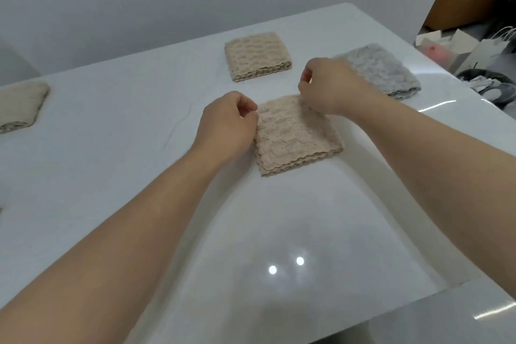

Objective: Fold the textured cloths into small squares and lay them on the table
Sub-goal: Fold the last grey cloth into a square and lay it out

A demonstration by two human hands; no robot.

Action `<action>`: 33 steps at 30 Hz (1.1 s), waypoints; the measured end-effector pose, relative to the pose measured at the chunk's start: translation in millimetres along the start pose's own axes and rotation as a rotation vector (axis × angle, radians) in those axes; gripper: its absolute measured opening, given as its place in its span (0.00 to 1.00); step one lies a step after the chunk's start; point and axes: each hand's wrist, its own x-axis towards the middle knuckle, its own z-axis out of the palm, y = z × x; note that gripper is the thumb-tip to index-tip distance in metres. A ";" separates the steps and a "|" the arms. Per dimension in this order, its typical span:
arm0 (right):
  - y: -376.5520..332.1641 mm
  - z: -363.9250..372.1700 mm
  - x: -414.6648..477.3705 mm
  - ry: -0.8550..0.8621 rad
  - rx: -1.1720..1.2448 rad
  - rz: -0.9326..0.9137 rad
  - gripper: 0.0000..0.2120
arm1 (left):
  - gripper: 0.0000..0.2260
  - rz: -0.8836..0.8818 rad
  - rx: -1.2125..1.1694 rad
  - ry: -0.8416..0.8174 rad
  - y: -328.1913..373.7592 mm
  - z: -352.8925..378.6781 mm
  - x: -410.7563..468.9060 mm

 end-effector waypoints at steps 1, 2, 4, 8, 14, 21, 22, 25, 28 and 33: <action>-2.5 -0.6 4.1 -0.019 0.007 -0.005 0.09 | 0.05 -0.005 0.020 -0.028 1.0 -1.8 2.3; -5.0 -1.4 7.2 -0.041 0.019 -0.011 0.08 | 0.05 -0.017 0.036 -0.056 2.4 -4.1 4.6; -10.6 -6.6 7.8 -0.082 0.068 -0.006 0.06 | 0.06 -0.068 0.063 -0.116 8.1 -10.4 8.2; -10.1 -40.1 -5.8 -0.136 0.251 0.114 0.07 | 0.04 -0.305 -0.001 -0.180 33.9 -32.6 2.2; -2.8 -75.4 -49.9 -0.233 0.363 0.274 0.07 | 0.07 -0.563 -0.008 -0.266 80.4 -56.5 -52.1; 15.8 -67.6 -65.6 -0.374 0.399 0.327 0.06 | 0.11 -0.673 0.004 -0.240 94.7 -38.9 -72.5; 17.7 -64.5 -63.6 -0.391 0.390 0.323 0.07 | 0.11 -0.674 0.008 -0.231 92.6 -35.2 -71.2; 20.6 -57.0 -57.3 -0.436 0.367 0.316 0.08 | 0.09 -0.640 0.019 -0.211 83.1 -23.3 -65.6; 19.3 -50.1 -54.0 -0.511 0.299 0.256 0.07 | 0.06 -0.615 0.015 -0.216 76.2 -12.9 -57.0; 17.3 -37.9 -59.6 -0.554 0.249 0.167 0.07 | 0.04 -0.654 0.012 -0.209 69.5 1.8 -50.3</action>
